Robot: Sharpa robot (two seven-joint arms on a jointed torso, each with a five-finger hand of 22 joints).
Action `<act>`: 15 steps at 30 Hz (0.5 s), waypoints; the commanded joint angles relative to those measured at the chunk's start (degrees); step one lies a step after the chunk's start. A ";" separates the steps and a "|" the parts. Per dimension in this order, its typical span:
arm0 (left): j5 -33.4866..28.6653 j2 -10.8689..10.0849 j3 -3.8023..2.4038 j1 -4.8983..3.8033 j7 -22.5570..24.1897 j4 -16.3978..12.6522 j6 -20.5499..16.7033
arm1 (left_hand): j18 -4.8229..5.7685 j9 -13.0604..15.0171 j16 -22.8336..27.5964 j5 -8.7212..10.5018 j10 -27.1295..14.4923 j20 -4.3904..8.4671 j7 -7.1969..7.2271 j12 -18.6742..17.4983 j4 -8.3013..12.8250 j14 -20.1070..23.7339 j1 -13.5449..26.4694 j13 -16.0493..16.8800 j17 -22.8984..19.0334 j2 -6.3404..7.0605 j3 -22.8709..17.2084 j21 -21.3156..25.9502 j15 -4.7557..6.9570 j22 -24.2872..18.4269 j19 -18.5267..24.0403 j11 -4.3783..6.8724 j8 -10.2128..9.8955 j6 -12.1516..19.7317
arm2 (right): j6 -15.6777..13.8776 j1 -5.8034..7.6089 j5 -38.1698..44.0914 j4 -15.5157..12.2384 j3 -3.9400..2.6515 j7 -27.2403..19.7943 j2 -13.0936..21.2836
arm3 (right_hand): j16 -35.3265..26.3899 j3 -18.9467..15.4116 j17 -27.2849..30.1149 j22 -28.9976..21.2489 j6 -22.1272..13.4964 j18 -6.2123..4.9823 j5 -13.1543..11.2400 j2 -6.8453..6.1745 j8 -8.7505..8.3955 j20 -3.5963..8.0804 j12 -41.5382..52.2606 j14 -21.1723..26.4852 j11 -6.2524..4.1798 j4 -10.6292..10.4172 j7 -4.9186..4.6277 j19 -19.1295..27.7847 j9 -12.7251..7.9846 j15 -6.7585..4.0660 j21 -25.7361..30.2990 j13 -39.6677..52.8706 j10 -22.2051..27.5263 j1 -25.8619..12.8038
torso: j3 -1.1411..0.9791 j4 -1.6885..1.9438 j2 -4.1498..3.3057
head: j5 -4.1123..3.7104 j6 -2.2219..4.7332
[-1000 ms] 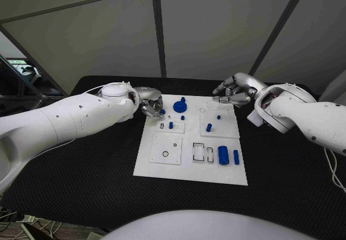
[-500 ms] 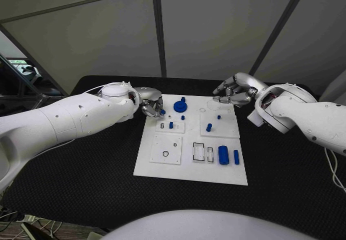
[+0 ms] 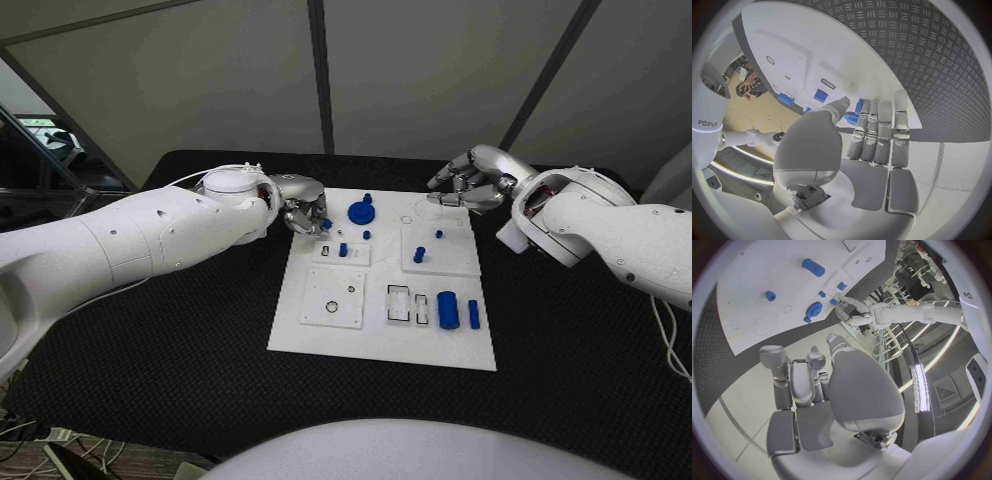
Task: Assemble the parts on the task board
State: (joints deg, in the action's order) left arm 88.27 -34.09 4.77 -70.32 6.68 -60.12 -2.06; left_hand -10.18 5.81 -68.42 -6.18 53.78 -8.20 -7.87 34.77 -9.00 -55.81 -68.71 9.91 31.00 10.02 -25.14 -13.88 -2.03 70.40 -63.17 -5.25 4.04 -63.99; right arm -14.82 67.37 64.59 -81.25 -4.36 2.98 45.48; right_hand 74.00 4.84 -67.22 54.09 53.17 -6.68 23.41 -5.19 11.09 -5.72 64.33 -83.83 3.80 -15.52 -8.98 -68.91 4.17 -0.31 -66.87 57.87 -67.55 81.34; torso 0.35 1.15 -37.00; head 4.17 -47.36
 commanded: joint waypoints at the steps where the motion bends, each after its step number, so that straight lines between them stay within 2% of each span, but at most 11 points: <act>1: 0.47 -0.10 0.16 0.18 -1.18 -0.12 1.53 | -0.25 0.03 -0.17 -0.30 0.38 -0.07 -0.04 0.24 0.13 -0.49 -0.68 0.09 0.05 0.03 0.27 0.18 0.03 0.05 -0.29 0.17 0.16 -0.45 | 0.10 0.07 -0.09 -0.07 -0.04 -0.29 0.03 | -0.11 0.29 0.05 -0.05 -0.12 -0.59 0.20 0.10 0.23 0.15 0.29 -1.82 -0.09 -0.03 0.22 -0.08 -0.06 -0.40 0.26 0.02 0.00 -0.11 | -0.01 0.00 -0.02 | 0.04 -0.01; 11: 0.47 -0.53 0.15 0.18 -1.63 -0.04 1.28 | -0.25 0.06 -0.24 -0.29 0.43 -0.05 -0.03 0.26 0.09 -0.59 -0.77 0.11 0.19 -0.04 0.25 0.18 0.05 0.07 -0.33 0.19 0.17 -0.53 | 0.02 0.07 -0.09 -0.05 -0.04 -0.30 0.09 | -0.11 0.29 0.05 -0.05 -0.12 -0.59 0.20 0.10 0.23 0.15 0.29 -1.82 -0.09 -0.03 0.22 -0.08 -0.06 -0.40 0.26 0.02 0.00 -0.11 | 0.02 0.02 -0.03 | 0.02 -0.03; 13: 0.47 -0.69 0.02 0.18 -1.72 0.06 0.78 | -0.25 0.07 -0.20 -0.26 0.41 -0.04 -0.09 0.25 0.04 -0.50 -0.76 0.12 0.01 0.07 0.36 0.18 0.06 0.09 -0.37 0.17 0.12 -0.48 | -0.02 0.07 -0.09 0.01 -0.04 -0.30 0.10 | -0.11 0.29 0.05 -0.05 -0.12 -0.59 0.20 0.10 0.23 0.15 0.29 -1.82 -0.09 -0.03 0.22 -0.08 -0.06 -0.40 0.26 0.02 0.00 -0.11 | 0.02 0.03 -0.03 | 0.03 -0.03; 15: 0.47 -0.74 -0.38 0.18 -1.78 0.21 0.38 | -0.23 0.02 -0.33 -0.26 0.26 -0.03 -0.25 0.17 -0.09 -0.66 -0.79 0.12 0.27 0.26 0.54 0.20 0.03 0.13 -0.45 0.07 -0.14 -0.05 | -0.05 0.07 -0.09 0.02 -0.04 -0.31 0.13 | -0.13 0.31 0.05 -0.08 -0.13 -0.60 0.20 0.09 0.24 0.15 0.22 -1.82 -0.09 0.00 0.21 -0.07 -0.06 -0.41 0.29 -0.08 0.07 -0.09 | 0.01 0.00 -0.04 | 0.06 0.00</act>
State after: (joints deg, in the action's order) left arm 88.27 -34.76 4.45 -70.24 6.44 -60.05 -2.09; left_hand -10.18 5.96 -68.41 -6.18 53.99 -8.20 -7.87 34.77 -9.17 -56.12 -69.26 9.96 31.12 10.11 -24.97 -13.88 -1.96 70.48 -63.17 -5.04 4.01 -63.99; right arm -14.82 67.37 64.59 -81.23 -4.36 2.99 45.56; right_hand 74.00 4.84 -67.23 54.09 53.17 -6.67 23.41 -5.19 11.09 -5.72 64.33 -83.83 3.79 -15.52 -8.98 -68.91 4.17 -0.31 -66.87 57.88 -67.55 81.34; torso 0.37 1.15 -37.02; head 4.21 -47.40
